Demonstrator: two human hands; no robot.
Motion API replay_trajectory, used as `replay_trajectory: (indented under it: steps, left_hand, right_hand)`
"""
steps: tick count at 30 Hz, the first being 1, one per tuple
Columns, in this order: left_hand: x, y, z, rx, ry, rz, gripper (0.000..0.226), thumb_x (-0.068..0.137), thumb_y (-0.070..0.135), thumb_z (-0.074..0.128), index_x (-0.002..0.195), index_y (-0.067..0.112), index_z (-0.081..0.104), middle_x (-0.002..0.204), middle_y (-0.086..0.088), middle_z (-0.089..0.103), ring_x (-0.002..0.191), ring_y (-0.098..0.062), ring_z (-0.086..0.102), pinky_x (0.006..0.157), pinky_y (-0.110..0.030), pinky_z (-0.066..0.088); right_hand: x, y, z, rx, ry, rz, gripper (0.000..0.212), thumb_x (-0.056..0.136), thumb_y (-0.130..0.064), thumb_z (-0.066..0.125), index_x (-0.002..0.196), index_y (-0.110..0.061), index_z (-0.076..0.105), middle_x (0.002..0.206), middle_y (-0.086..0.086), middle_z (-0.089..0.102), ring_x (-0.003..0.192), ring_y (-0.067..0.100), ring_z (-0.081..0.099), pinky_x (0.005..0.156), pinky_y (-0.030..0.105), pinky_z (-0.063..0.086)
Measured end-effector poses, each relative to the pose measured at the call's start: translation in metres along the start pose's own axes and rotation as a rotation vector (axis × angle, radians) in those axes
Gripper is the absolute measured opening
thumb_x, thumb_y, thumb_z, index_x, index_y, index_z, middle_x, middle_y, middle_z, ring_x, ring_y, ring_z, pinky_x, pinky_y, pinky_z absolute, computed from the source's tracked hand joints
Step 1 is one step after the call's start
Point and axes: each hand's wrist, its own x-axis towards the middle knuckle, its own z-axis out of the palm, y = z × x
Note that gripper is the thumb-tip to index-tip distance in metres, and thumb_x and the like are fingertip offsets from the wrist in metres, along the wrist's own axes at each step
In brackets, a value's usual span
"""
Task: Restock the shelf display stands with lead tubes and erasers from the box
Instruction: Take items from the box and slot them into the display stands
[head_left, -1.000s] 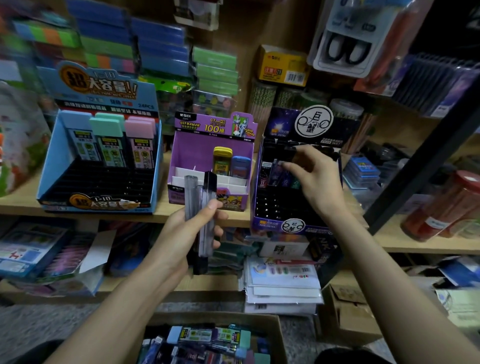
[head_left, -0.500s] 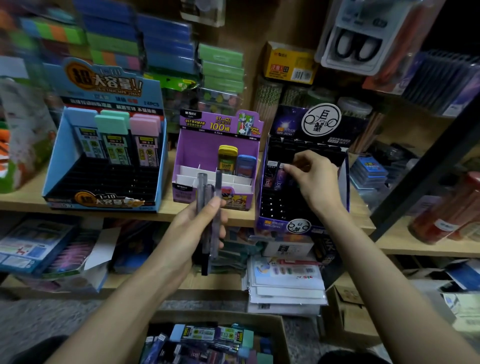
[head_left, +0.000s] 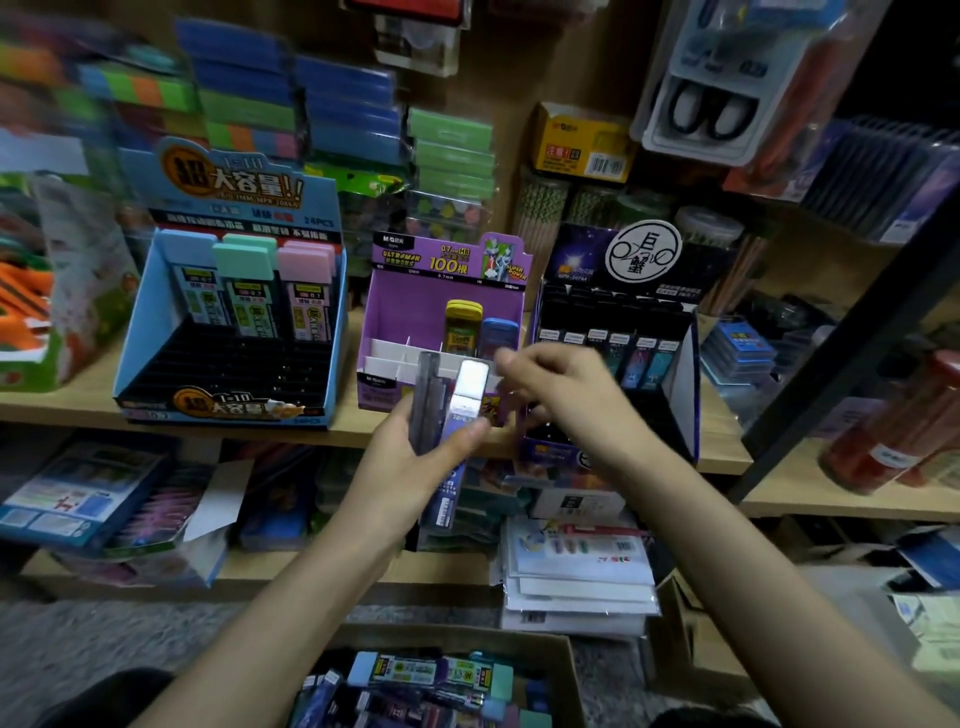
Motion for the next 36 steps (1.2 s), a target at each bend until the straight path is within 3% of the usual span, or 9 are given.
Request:
replay_trajectory:
  steps: [2,4,7,12,15,18,25,31,36]
  left_hand:
    - [-0.001,0.0,0.003,0.024,-0.036,0.028,0.038,0.068,0.038,0.067,0.104,0.029,0.059,0.091,0.021,0.071,0.084,0.005,0.066,0.065,-0.006,0.046]
    - [-0.001,0.0,0.004,0.036,-0.044,0.034,0.038,0.069,0.037,0.067,0.105,0.028,0.059,0.093,0.018,0.071,0.086,0.005,0.066,0.065,-0.005,0.046]
    - [0.0,-0.001,0.007,0.068,0.016,0.021,0.04,0.068,0.043,0.066,0.102,0.024,0.059,0.087,0.008,0.071,0.077,0.005,0.065,0.061,-0.006,0.046]
    - [0.003,-0.001,0.0,0.063,0.078,-0.017,0.042,0.069,0.054,0.062,0.097,0.024,0.054,0.057,0.022,0.056,0.05,0.004,0.051,0.044,-0.012,0.038]
    - [0.007,-0.005,-0.005,0.032,0.103,-0.024,0.018,0.084,0.037,0.06,0.093,0.023,0.054,0.055,0.014,0.049,0.048,-0.003,0.046,0.043,-0.021,0.039]
    - [0.009,-0.006,-0.007,-0.041,0.105,-0.045,0.001,0.092,0.02,0.053,0.092,0.019,0.053,0.058,0.01,0.051,0.047,-0.004,0.045,0.04,-0.02,0.038]
    - [0.007,-0.007,-0.009,-0.068,0.097,-0.047,0.008,0.094,0.026,0.048,0.094,0.018,0.048,0.059,0.008,0.053,0.045,-0.004,0.043,0.037,-0.019,0.036]
    - [0.01,-0.007,-0.007,-0.042,0.081,-0.046,0.011,0.094,0.028,0.048,0.097,0.018,0.051,0.061,0.007,0.056,0.047,-0.005,0.047,0.038,-0.02,0.04]
    - [0.007,-0.009,-0.007,-0.037,0.043,-0.03,0.017,0.092,0.033,0.049,0.101,0.019,0.055,0.065,0.005,0.062,0.052,-0.006,0.054,0.043,-0.02,0.046]
  right_hand:
    - [-0.009,-0.005,0.01,0.225,-0.136,0.093,0.019,0.092,-0.018,0.058,0.081,-0.002,0.058,0.063,0.006,0.049,0.05,0.01,0.05,0.05,0.02,0.044]
    - [-0.013,-0.006,0.013,0.281,-0.135,0.101,0.012,0.091,-0.011,0.058,0.083,-0.002,0.056,0.061,0.006,0.045,0.046,0.01,0.046,0.041,0.015,0.04]
    - [-0.011,-0.009,0.004,0.292,-0.061,0.058,0.006,0.089,-0.008,0.059,0.086,-0.003,0.06,0.07,0.008,0.056,0.057,0.015,0.052,0.052,0.02,0.044]
    - [0.002,-0.015,-0.043,0.303,0.145,-0.124,0.011,0.09,-0.01,0.058,0.08,-0.013,0.06,0.07,0.0,0.062,0.059,0.007,0.057,0.057,0.022,0.045]
    - [0.012,-0.01,-0.078,0.271,0.352,-0.209,0.007,0.09,-0.014,0.06,0.087,-0.008,0.061,0.071,-0.002,0.063,0.063,0.008,0.06,0.06,0.022,0.048]
    - [0.023,0.007,-0.095,0.053,0.464,-0.246,0.016,0.089,-0.016,0.062,0.099,-0.004,0.063,0.084,0.013,0.061,0.076,0.017,0.059,0.069,0.033,0.048]
    - [0.042,0.034,-0.087,-0.238,0.374,-0.298,0.005,0.089,-0.01,0.062,0.094,-0.01,0.063,0.078,-0.004,0.059,0.071,0.006,0.053,0.067,0.018,0.042]
    - [0.048,0.042,-0.091,-0.226,0.258,-0.297,0.007,0.088,-0.006,0.061,0.095,-0.008,0.063,0.073,-0.009,0.056,0.058,-0.012,0.049,0.061,0.007,0.038]
    - [0.052,0.044,-0.092,-0.271,0.224,-0.301,0.005,0.087,-0.01,0.064,0.092,-0.009,0.065,0.068,-0.012,0.055,0.057,-0.009,0.05,0.059,0.008,0.039]
